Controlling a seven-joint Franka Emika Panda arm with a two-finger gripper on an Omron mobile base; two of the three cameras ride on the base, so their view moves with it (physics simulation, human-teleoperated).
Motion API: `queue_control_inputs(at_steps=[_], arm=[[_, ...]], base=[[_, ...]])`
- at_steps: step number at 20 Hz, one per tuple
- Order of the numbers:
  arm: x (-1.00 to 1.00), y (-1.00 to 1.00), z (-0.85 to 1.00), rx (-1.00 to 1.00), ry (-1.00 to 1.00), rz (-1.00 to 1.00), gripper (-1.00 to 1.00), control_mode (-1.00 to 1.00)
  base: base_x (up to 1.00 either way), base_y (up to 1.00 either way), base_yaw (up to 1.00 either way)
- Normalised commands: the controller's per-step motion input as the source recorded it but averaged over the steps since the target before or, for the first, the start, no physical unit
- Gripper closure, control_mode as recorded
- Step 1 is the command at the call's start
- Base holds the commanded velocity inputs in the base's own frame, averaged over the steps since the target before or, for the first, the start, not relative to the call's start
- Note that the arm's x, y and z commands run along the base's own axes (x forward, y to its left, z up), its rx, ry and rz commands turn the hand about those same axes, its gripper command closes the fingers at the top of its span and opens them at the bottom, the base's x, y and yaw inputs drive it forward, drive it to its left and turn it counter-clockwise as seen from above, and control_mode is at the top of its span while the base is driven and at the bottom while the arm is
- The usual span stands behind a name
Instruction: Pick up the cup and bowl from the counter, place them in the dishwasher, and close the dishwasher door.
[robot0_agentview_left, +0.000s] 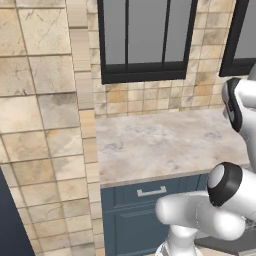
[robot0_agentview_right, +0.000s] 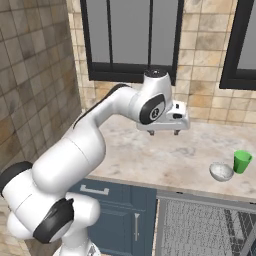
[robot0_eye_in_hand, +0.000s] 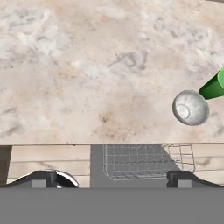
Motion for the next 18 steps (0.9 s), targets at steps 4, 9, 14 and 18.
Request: queue_control_inputs(at_steps=[4,9,14,18], arm=[[0.02,-0.30,-0.02,-0.02,0.00,0.00,-1.00,-1.00],[0.07,-0.34,-0.02,-0.03,0.00,0.00,-1.00,-1.00],[0.09,-0.35,-0.06,0.00,0.00,0.00,-1.00,-1.00],[0.09,-0.33,-0.06,0.00,0.00,0.00,-1.00,-1.00]], base=[[0.00,0.00,0.00],[0.00,0.00,0.00],[0.00,0.00,0.00],[0.00,0.00,0.00]])
